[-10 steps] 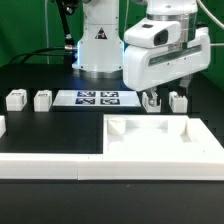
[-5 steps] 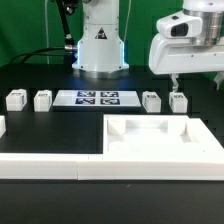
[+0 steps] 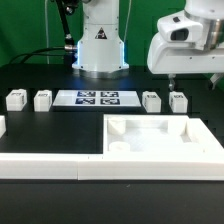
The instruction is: Assemble square table
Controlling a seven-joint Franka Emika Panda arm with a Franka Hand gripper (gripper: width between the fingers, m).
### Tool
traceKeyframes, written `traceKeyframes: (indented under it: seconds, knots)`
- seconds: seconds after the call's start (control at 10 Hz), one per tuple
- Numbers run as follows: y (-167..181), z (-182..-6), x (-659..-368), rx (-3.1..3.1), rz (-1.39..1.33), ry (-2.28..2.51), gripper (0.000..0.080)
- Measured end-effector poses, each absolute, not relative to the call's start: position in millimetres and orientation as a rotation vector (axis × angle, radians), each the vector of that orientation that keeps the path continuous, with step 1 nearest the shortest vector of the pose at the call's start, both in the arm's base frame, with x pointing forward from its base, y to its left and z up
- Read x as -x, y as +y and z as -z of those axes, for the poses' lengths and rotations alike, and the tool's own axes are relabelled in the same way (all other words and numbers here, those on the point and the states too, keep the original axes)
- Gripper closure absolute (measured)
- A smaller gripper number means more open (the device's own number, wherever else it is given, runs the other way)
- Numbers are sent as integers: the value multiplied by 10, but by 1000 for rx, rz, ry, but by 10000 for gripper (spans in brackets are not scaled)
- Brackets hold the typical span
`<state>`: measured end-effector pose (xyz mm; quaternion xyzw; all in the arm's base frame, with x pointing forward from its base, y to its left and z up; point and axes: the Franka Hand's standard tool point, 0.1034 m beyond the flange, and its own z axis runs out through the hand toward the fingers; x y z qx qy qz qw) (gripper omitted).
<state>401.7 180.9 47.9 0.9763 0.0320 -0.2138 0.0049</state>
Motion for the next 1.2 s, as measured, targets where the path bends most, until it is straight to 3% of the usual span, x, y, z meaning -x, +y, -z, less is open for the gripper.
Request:
traceKeyframes:
  seconds: [0.7,1.2]
  knots:
    - [1736,-355,-3888,-2758,1405,94,151]
    - [1676,-189,-3702,-2672,1518,39,151]
